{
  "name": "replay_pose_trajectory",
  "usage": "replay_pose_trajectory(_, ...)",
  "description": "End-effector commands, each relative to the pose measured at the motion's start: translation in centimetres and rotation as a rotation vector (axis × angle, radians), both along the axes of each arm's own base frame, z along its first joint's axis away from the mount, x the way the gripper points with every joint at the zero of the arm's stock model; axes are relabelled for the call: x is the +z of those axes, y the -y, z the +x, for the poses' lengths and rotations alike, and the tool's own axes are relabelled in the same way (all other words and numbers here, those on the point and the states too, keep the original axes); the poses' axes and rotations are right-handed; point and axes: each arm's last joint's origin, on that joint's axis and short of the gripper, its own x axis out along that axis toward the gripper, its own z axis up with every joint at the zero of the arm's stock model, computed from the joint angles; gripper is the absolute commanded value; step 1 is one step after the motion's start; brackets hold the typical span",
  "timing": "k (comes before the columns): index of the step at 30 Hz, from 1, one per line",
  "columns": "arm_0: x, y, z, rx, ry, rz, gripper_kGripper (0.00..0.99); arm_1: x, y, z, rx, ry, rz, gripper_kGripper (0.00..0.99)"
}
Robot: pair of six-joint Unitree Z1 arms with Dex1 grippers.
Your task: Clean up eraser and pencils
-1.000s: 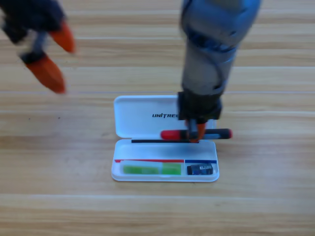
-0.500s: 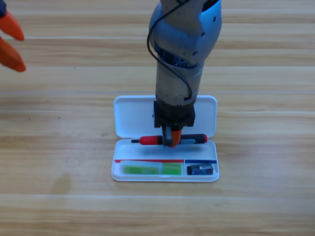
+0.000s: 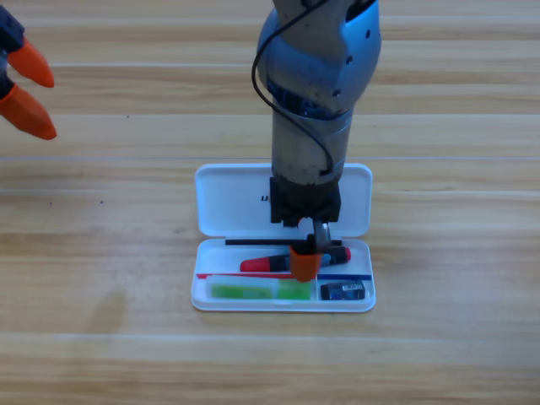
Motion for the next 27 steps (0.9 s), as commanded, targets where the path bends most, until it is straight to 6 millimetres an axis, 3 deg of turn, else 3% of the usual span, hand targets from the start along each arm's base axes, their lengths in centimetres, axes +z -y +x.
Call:
replay_pose_trajectory(1,-1.7,-0.2,2.2,0.017,-0.006,-0.046,0.990,8.2,2.8,-5.1,0.037,0.026,0.096,0.930)
replay_pose_trajectory(5,-1.2,0.2,5.2,0.057,0.017,-0.089,0.990,14.5,7.0,-8.7,0.040,0.022,0.239,0.931)
replay_pose_trajectory(9,-1.5,1.8,7.8,0.064,0.014,-0.134,0.990,17.4,11.2,-11.4,0.006,-0.017,0.381,0.931)
replay_pose_trajectory(14,-4.4,5.6,10.8,0.034,-0.050,-0.149,0.973,18.0,16.5,-13.4,-0.073,-0.027,0.640,0.937)
replay_pose_trajectory(20,-8.0,10.4,12.5,-0.005,-0.118,-0.152,0.899,17.9,20.8,-16.4,-0.062,0.016,0.795,0.943)
replay_pose_trajectory(21,-8.4,11.0,12.6,-0.016,-0.128,-0.157,0.870,18.0,21.1,-16.6,-0.060,0.016,0.800,0.943)
replay_pose_trajectory(27,-11.0,14.8,12.3,-0.104,-0.188,-0.187,0.471,17.9,22.2,-17.4,-0.046,-0.020,0.823,0.943)
